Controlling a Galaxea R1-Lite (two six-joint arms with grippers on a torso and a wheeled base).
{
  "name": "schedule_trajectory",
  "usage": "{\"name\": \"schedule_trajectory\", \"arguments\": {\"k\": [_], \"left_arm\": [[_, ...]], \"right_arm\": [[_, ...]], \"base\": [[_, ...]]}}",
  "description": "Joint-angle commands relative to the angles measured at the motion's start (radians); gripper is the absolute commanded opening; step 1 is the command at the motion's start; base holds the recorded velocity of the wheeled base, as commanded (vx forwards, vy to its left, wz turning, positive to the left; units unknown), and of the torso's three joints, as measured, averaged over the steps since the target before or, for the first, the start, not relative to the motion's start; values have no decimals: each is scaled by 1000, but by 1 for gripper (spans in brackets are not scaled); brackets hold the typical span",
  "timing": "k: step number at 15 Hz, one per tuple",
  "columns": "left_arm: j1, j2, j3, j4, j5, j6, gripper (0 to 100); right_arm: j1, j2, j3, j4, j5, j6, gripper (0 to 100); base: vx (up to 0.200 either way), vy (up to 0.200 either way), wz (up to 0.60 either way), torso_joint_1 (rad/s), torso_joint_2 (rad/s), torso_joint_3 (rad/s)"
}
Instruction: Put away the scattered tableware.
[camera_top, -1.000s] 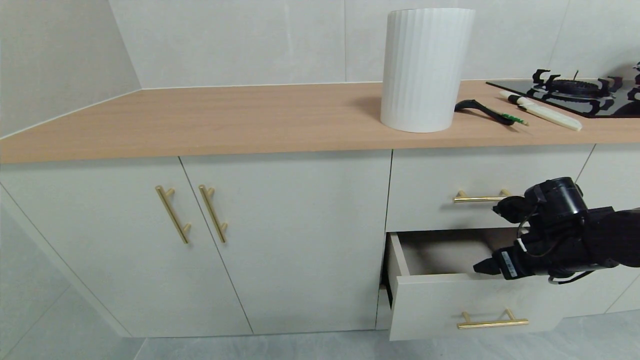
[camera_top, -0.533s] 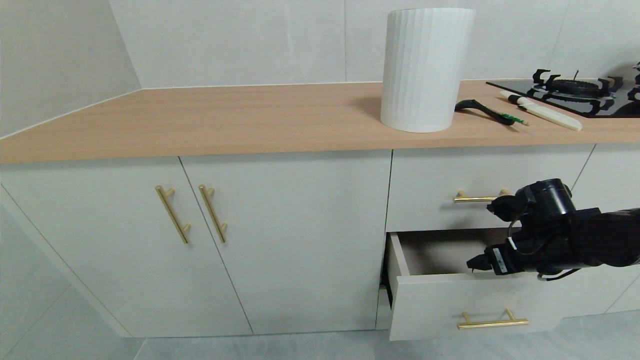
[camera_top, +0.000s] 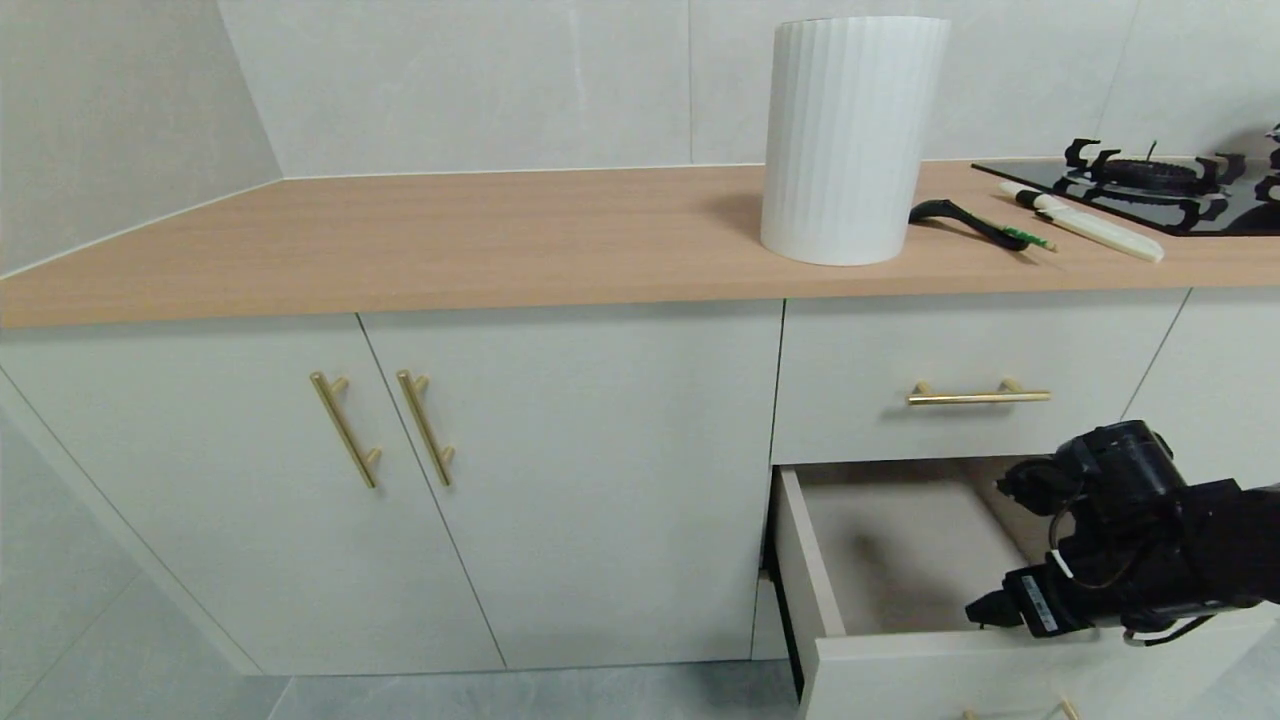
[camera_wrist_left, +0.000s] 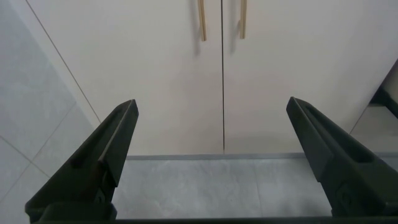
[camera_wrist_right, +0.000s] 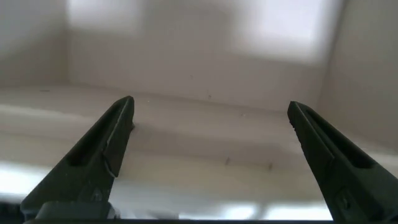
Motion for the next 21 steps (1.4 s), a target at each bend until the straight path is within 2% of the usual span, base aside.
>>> {"name": "schedule_trajectory", "arguments": {"k": [1,4,8,11,13,18,21], "left_arm": [[-1,2,0,0,0,0,100],[1,2,0,0,0,0,100],[1,2,2,0,0,0,100],[-1,2,0,0,0,0,100],[-1,2,0,0,0,0,100],[-1,2,0,0,0,0,100],[1,2,0,0,0,0,100]], "right_arm": [[3,-79,76,-9,3,2,100],[3,-186,186,-9,26,0,100],[3,-250,252,5,34,-3,100],[3,-261,249,22,41,-1,100],[1,-332,162,20,70,3,100],[0,-399,-93,25,61,-4,100],[0,-402,-143,39,60,-37,100]], "base": [[0,0,0,0,0,0],[0,0,0,0,0,0],[0,0,0,0,0,0],[0,0,0,0,0,0],[0,0,0,0,0,0],[0,0,0,0,0,0],[0,0,0,0,0,0]]}}
